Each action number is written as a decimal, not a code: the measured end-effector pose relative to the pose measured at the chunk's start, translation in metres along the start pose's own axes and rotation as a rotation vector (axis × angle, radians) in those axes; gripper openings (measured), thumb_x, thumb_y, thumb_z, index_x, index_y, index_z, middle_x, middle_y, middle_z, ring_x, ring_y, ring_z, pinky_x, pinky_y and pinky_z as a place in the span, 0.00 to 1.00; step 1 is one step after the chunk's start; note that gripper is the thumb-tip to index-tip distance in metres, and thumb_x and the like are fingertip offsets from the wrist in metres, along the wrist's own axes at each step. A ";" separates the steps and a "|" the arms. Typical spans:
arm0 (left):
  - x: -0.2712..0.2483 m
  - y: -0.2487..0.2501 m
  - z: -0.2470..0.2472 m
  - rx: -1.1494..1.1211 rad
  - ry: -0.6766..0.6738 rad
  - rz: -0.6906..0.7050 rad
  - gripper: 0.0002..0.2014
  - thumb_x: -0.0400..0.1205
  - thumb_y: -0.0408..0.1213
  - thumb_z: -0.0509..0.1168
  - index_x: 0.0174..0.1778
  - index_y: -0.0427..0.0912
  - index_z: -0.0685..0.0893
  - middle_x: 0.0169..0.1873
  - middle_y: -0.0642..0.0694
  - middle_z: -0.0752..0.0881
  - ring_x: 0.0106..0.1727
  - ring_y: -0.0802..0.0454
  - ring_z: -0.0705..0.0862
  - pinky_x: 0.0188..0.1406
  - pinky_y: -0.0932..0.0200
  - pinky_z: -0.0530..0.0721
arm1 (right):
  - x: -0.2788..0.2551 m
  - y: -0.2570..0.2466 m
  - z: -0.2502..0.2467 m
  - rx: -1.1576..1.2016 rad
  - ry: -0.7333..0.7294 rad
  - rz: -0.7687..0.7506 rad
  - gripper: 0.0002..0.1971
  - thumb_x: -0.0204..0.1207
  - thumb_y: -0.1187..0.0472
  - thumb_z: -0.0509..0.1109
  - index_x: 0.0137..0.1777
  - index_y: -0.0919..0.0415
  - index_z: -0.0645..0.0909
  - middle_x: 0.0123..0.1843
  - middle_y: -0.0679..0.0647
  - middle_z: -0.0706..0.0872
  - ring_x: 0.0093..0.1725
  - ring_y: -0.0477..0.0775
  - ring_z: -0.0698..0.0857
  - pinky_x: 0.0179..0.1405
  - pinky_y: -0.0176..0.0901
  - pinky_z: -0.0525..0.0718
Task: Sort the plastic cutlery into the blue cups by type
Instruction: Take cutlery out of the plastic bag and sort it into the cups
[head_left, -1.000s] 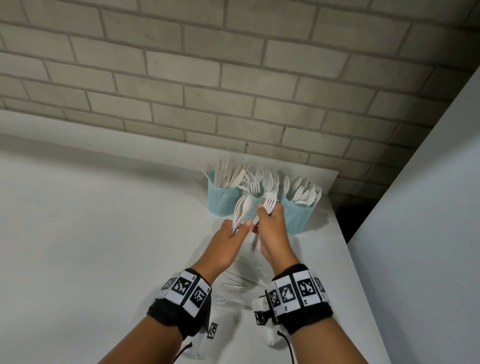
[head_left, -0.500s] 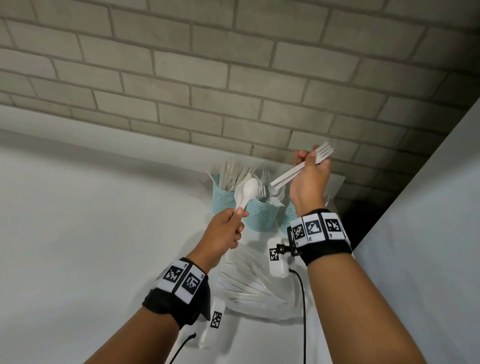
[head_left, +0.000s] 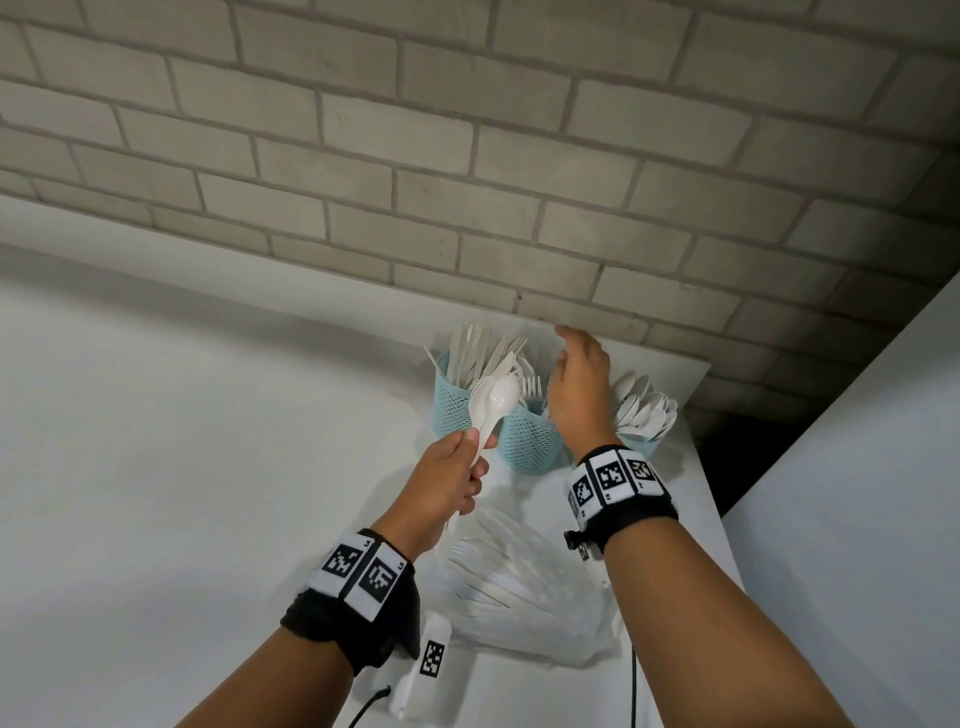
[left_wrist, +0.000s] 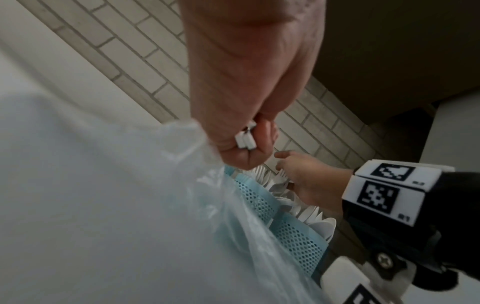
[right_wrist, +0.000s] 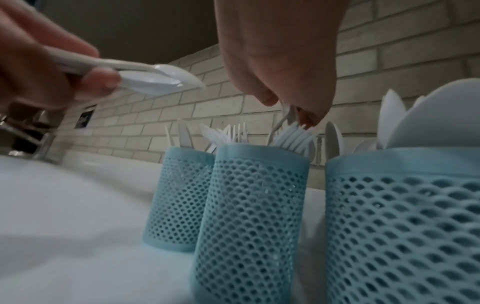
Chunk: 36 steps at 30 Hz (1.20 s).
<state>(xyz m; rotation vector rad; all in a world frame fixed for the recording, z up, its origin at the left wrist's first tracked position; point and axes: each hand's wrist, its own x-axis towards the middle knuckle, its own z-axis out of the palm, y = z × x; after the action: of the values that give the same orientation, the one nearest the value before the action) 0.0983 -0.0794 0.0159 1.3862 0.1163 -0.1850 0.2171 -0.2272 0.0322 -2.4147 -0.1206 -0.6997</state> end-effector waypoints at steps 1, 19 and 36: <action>0.000 -0.001 0.000 0.002 -0.002 0.002 0.14 0.88 0.44 0.50 0.50 0.46 0.80 0.30 0.49 0.70 0.27 0.58 0.64 0.24 0.68 0.63 | -0.002 0.001 0.002 -0.125 -0.075 -0.037 0.19 0.82 0.68 0.55 0.70 0.60 0.74 0.74 0.60 0.74 0.73 0.61 0.70 0.72 0.53 0.69; -0.009 -0.001 0.005 0.003 0.012 0.079 0.08 0.85 0.38 0.59 0.54 0.40 0.81 0.36 0.50 0.85 0.27 0.60 0.75 0.27 0.68 0.73 | -0.062 -0.041 -0.029 0.298 -0.339 0.115 0.21 0.77 0.48 0.68 0.66 0.58 0.76 0.53 0.50 0.80 0.47 0.46 0.79 0.46 0.36 0.75; -0.017 0.000 0.012 0.045 -0.065 0.025 0.16 0.88 0.43 0.52 0.56 0.38 0.82 0.34 0.47 0.80 0.25 0.57 0.76 0.23 0.67 0.74 | -0.081 -0.042 -0.031 0.922 -0.381 0.378 0.07 0.78 0.67 0.68 0.54 0.59 0.79 0.47 0.57 0.85 0.41 0.48 0.85 0.34 0.32 0.83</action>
<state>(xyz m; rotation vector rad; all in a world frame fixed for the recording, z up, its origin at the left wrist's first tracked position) 0.0811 -0.0901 0.0218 1.4248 0.0405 -0.2124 0.1235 -0.2048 0.0348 -1.5722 -0.1043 0.0292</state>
